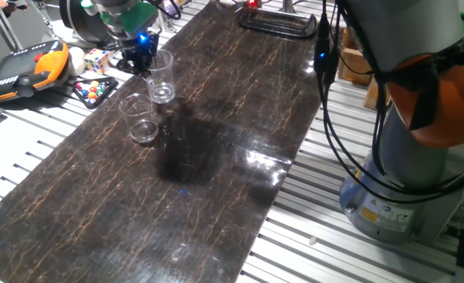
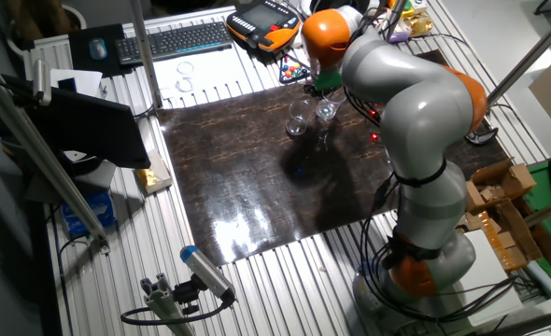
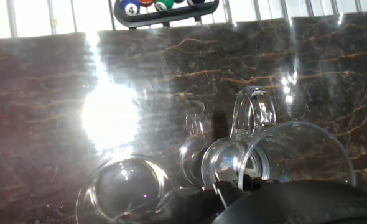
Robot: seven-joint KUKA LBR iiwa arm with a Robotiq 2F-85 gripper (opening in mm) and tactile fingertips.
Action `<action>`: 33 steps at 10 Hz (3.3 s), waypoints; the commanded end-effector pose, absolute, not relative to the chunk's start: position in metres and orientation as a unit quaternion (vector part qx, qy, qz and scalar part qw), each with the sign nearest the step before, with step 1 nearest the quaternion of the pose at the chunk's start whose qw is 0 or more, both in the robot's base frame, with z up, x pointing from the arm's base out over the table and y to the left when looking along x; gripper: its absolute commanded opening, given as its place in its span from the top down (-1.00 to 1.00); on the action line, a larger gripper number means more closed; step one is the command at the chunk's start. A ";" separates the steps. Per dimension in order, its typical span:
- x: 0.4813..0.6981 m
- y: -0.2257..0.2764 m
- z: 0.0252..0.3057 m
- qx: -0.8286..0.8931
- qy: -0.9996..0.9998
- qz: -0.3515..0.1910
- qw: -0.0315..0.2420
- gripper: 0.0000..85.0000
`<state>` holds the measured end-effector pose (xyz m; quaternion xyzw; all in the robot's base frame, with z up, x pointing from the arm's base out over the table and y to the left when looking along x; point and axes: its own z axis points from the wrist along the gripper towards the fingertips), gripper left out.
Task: Pour the water from one cup into another empty cup
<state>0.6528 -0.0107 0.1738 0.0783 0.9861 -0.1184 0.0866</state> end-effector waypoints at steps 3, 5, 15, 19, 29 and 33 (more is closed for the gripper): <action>0.653 -0.011 0.174 0.083 0.986 -0.120 0.084 0.98; 0.652 -0.010 0.177 0.083 0.985 -0.124 0.085 0.98; 0.615 -0.003 0.239 0.068 0.990 -0.108 0.057 0.98; 0.602 0.012 0.254 0.059 0.994 -0.081 0.041 0.98; 0.591 0.033 0.259 0.049 0.998 -0.016 0.027 0.98; 0.587 0.039 0.259 0.060 0.998 0.008 0.020 0.98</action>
